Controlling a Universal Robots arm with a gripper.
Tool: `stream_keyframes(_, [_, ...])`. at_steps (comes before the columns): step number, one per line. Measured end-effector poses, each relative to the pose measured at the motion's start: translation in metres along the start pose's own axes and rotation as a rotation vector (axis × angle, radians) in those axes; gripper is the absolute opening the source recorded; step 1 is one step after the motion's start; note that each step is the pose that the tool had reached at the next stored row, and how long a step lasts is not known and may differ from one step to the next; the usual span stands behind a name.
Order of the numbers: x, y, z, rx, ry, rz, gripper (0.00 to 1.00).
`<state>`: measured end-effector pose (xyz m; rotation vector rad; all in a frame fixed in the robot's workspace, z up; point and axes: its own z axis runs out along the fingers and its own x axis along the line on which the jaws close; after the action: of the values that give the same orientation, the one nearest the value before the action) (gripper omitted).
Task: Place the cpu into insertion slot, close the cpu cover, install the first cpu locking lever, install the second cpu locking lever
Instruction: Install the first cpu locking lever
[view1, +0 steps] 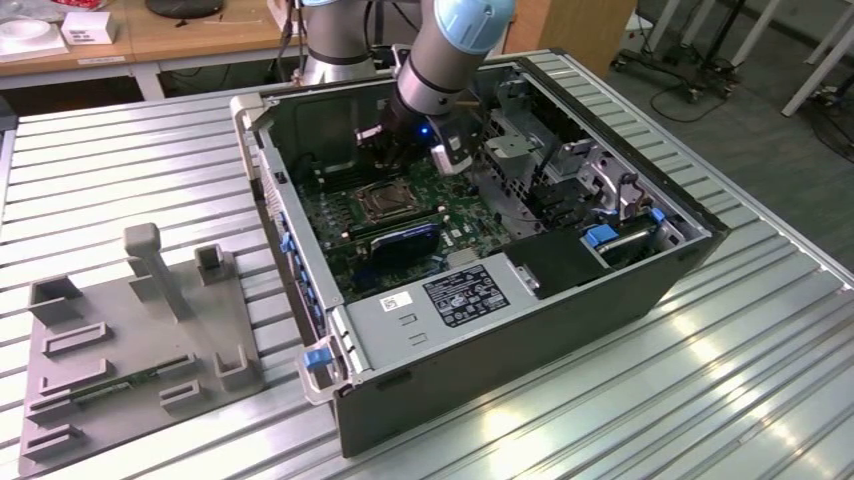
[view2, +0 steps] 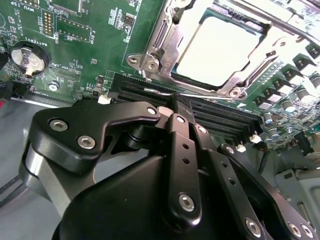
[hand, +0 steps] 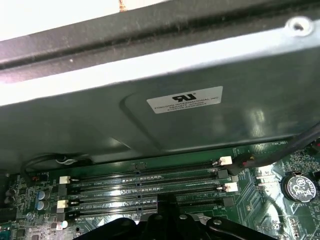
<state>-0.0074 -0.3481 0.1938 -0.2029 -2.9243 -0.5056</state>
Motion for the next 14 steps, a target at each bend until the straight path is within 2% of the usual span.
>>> stream_keyframes(14, [-0.0001,-0.0011,-0.0006,0.0009,0.0000,0.000,0.11])
